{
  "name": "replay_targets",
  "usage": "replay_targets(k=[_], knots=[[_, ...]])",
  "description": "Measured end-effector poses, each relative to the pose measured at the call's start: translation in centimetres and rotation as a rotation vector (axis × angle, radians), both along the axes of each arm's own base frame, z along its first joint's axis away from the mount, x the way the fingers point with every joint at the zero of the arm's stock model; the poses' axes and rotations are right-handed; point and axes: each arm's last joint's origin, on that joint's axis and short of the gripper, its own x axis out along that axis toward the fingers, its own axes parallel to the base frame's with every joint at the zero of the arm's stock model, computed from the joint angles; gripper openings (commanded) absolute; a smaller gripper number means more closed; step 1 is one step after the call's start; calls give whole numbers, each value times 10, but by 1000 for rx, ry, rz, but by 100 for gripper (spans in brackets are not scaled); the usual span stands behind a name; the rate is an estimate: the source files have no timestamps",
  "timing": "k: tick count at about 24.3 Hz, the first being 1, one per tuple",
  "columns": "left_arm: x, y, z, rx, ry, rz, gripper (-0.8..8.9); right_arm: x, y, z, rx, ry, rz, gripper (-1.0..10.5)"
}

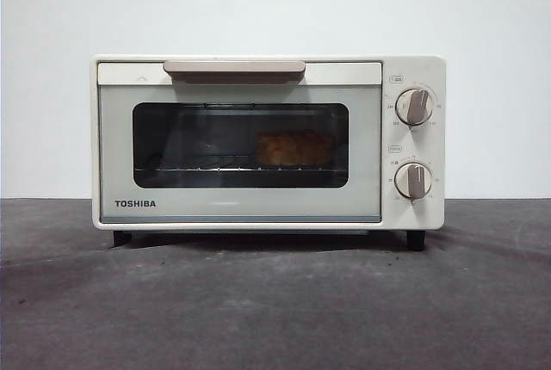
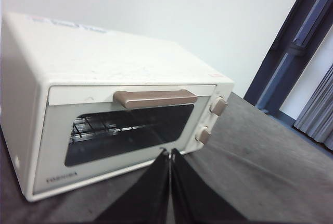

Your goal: The left arm flap open the oven, the right arm pick bread and place it into oven, the left arm flap close the oven

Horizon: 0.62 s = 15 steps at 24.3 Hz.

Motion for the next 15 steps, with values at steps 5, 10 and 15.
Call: replay_targets(k=[5, 10, 15], knots=[[6, 3, -49, 52, -134, 65, 11, 0, 0, 0, 0, 0, 0, 19], [14, 10, -95, 71, -37, 321, 10, 0, 0, 0, 0, 0, 0, 19], [15, 16, -99, 91, 10, 548, 10, 0, 0, 0, 0, 0, 0, 19]])
